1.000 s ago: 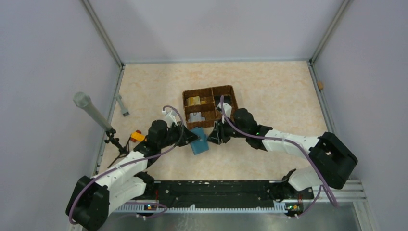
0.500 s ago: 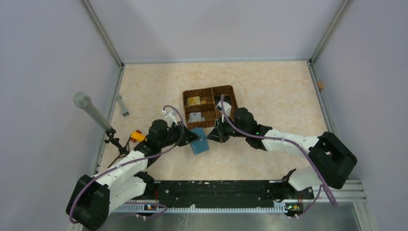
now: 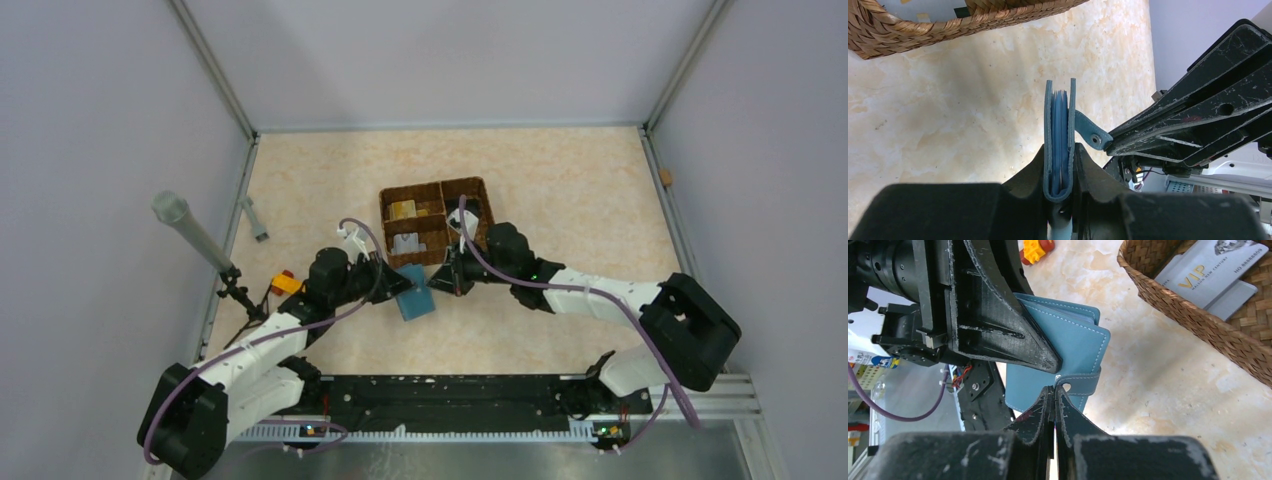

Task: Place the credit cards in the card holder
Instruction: Close the card holder.

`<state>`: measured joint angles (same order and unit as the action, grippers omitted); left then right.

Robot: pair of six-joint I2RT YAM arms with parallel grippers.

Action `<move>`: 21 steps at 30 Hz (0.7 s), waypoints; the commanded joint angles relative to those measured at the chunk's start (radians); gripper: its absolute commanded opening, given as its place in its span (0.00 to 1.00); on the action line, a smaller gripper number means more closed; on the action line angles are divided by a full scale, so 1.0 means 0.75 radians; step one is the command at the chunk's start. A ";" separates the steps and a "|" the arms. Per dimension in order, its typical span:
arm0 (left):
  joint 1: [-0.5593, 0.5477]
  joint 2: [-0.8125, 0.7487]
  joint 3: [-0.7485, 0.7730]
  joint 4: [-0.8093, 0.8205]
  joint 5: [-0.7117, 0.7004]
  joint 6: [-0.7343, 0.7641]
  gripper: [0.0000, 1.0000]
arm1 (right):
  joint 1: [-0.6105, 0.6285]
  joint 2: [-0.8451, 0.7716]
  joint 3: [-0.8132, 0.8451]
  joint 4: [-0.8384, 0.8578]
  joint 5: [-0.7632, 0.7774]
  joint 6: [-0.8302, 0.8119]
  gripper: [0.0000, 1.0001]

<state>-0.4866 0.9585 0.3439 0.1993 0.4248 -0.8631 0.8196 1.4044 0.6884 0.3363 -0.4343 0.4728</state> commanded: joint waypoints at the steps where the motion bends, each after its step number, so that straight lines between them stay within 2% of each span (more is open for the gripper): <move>1: -0.003 -0.003 0.061 0.014 -0.016 -0.006 0.00 | 0.004 0.032 0.007 0.165 -0.098 0.009 0.00; 12: -0.003 -0.009 0.051 0.014 -0.033 -0.025 0.00 | 0.024 0.127 0.029 0.170 -0.098 0.019 0.00; 21: -0.002 -0.004 0.052 0.019 -0.037 -0.029 0.00 | 0.042 0.185 0.048 0.208 -0.172 0.021 0.00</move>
<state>-0.4866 0.9585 0.3489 0.1555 0.4019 -0.8703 0.8310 1.5246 0.6884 0.4297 -0.5133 0.4873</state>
